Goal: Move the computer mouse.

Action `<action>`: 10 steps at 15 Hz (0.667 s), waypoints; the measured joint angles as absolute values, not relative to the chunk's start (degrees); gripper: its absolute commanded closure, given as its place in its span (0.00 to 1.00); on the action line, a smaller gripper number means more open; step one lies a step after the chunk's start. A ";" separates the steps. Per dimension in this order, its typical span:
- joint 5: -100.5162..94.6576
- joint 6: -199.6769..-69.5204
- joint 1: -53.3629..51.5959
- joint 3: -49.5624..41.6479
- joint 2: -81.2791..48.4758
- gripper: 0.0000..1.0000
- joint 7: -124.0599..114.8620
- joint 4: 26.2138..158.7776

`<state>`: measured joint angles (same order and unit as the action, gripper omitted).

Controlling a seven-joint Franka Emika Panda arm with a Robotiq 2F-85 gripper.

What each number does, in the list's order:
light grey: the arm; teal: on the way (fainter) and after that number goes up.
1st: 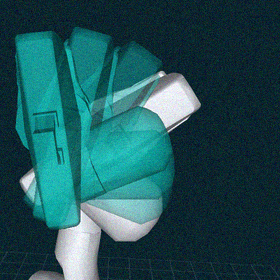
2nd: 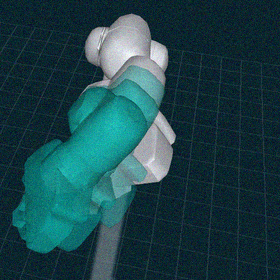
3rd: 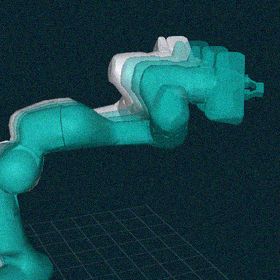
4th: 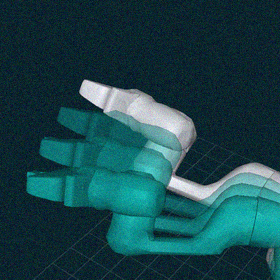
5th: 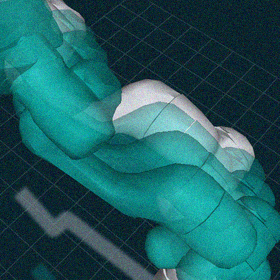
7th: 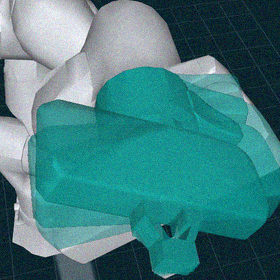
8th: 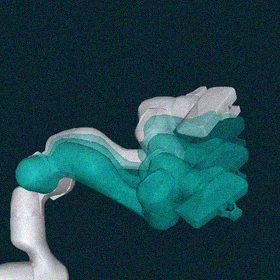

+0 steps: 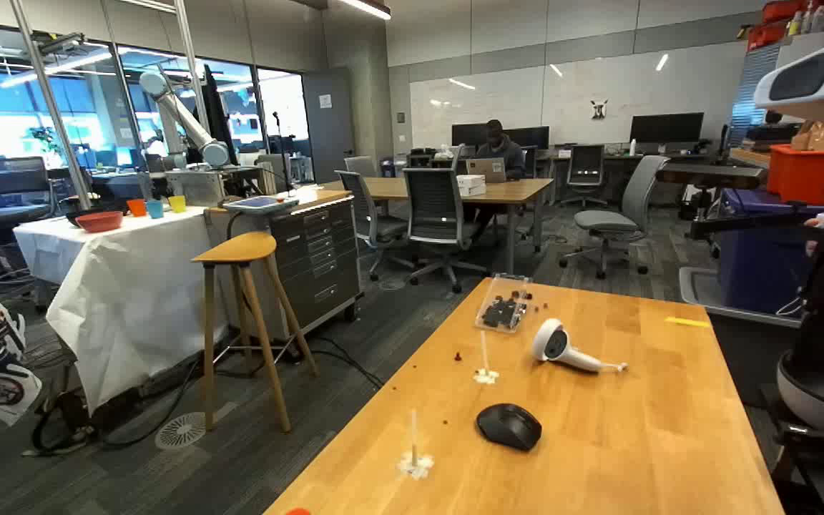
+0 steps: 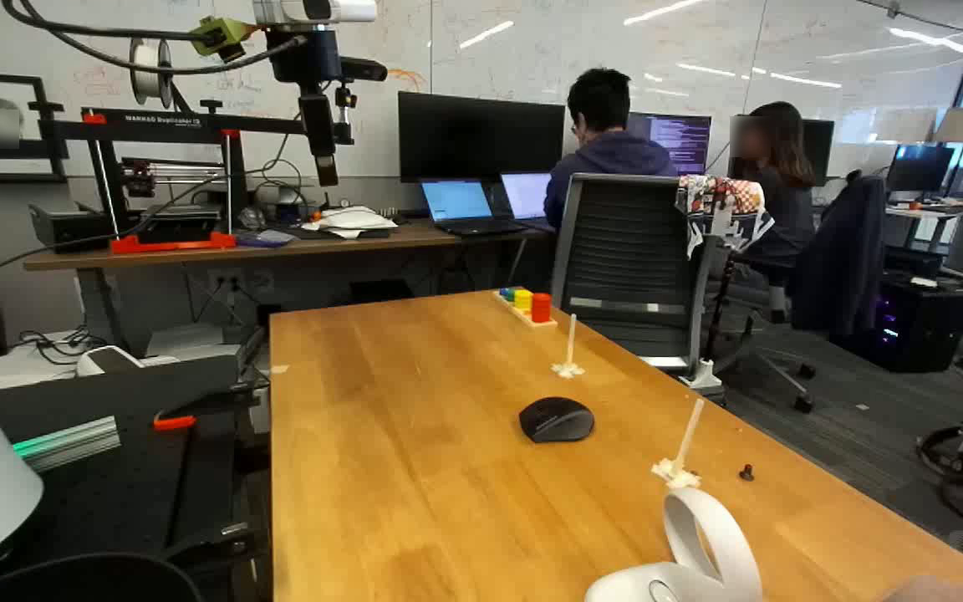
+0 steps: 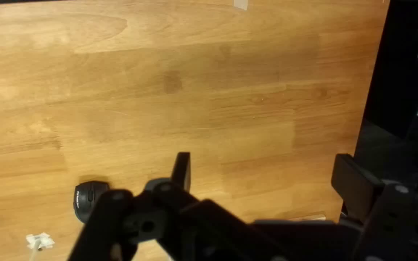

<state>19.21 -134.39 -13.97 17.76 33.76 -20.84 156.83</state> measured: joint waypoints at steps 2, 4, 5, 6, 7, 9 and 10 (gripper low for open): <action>19.21 -134.40 -13.97 17.76 33.85 0.00 -20.84 156.61; 19.21 -134.40 -13.97 17.76 33.92 0.00 -20.84 156.58; 19.21 -134.40 -13.97 17.76 33.92 0.00 -20.84 156.58; 19.21 -134.40 -13.97 17.76 33.92 0.00 -20.84 156.58; 19.21 -134.40 -13.97 17.76 33.92 0.00 -20.84 156.58; 19.05 -134.39 -13.97 17.76 33.82 0.00 -20.84 156.66; 18.66 -134.39 -13.91 17.74 33.65 0.00 -20.84 156.81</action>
<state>18.66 -134.39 -13.91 17.74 33.65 -20.84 156.81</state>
